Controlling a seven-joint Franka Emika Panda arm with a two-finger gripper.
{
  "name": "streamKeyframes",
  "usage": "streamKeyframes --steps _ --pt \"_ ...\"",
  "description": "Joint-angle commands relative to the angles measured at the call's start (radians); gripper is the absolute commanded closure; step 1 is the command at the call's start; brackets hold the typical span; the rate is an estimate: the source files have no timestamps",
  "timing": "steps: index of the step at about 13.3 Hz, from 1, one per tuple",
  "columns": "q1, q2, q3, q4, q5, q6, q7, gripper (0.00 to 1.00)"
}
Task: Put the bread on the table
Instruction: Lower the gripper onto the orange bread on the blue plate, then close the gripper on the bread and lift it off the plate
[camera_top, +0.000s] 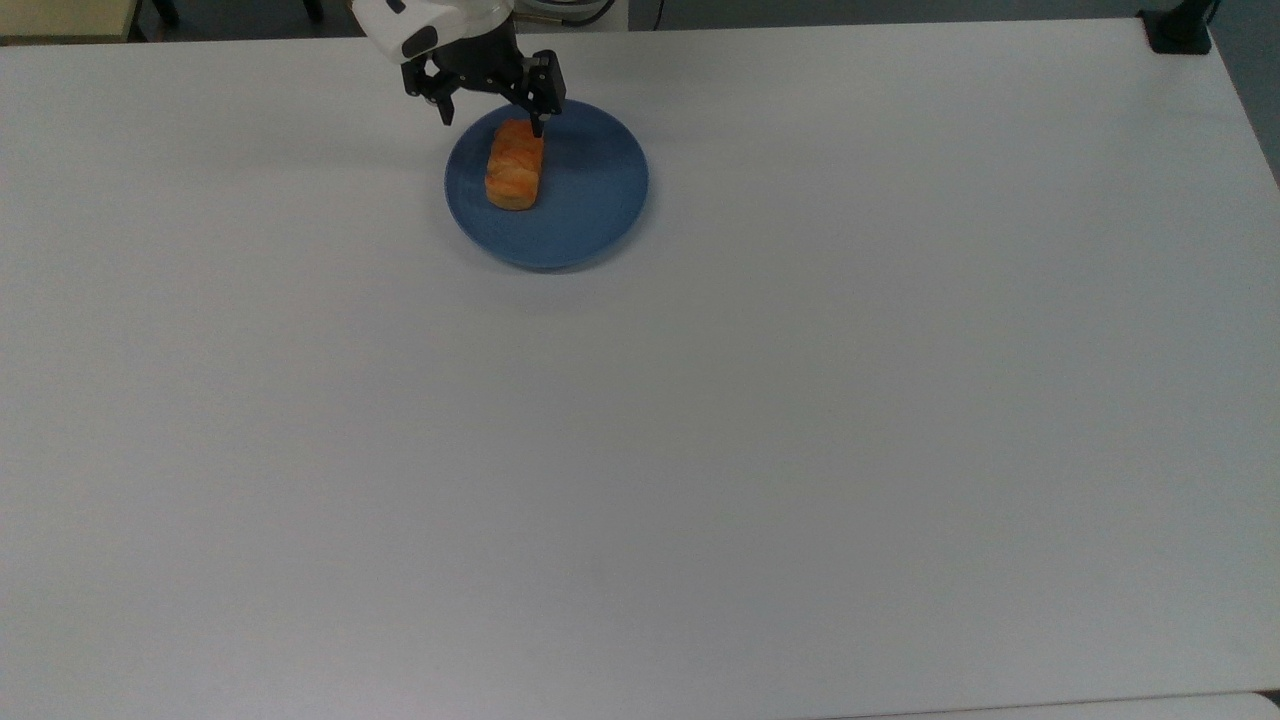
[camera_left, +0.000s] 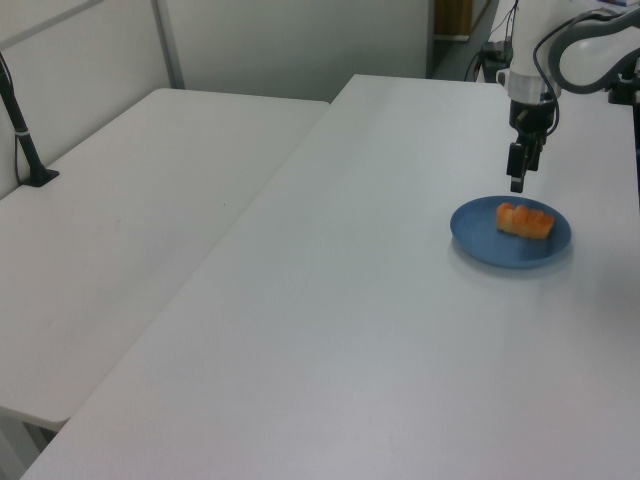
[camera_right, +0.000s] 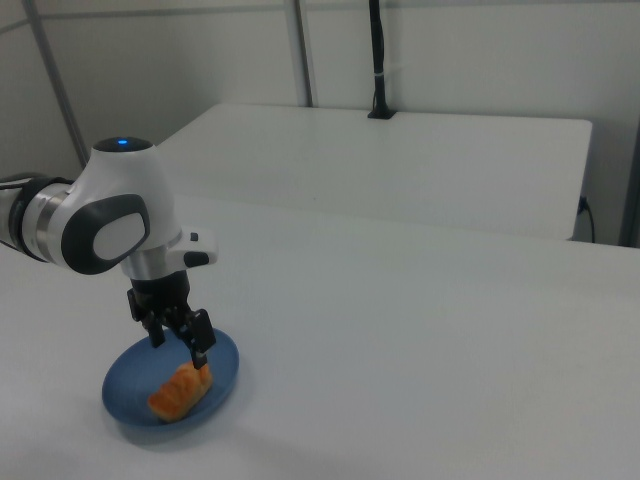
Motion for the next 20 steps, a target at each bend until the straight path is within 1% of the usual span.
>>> streamKeyframes --steps 1,3,7,9,11,12,15,17,18,20 --pt "0.001 0.035 0.017 -0.059 0.018 0.105 -0.022 0.0" --pt "0.0 0.068 0.045 -0.061 0.018 0.134 -0.014 0.0" --pt "0.0 0.108 0.053 -0.061 0.018 0.16 -0.009 0.0" --pt "-0.006 0.119 0.065 -0.061 0.018 0.159 -0.011 0.13" --pt "-0.008 0.124 0.065 -0.066 0.016 0.159 -0.011 0.18" --pt "-0.008 0.124 0.065 -0.069 0.016 0.157 -0.011 0.24" --pt "-0.011 0.122 0.067 -0.067 0.016 0.151 -0.012 0.47" --pt "-0.011 0.119 0.067 -0.067 0.016 0.142 -0.02 0.58" --pt "-0.013 0.116 0.067 -0.063 0.016 0.131 -0.02 0.6" --pt "-0.013 0.112 0.067 -0.053 0.016 0.117 -0.022 0.6"
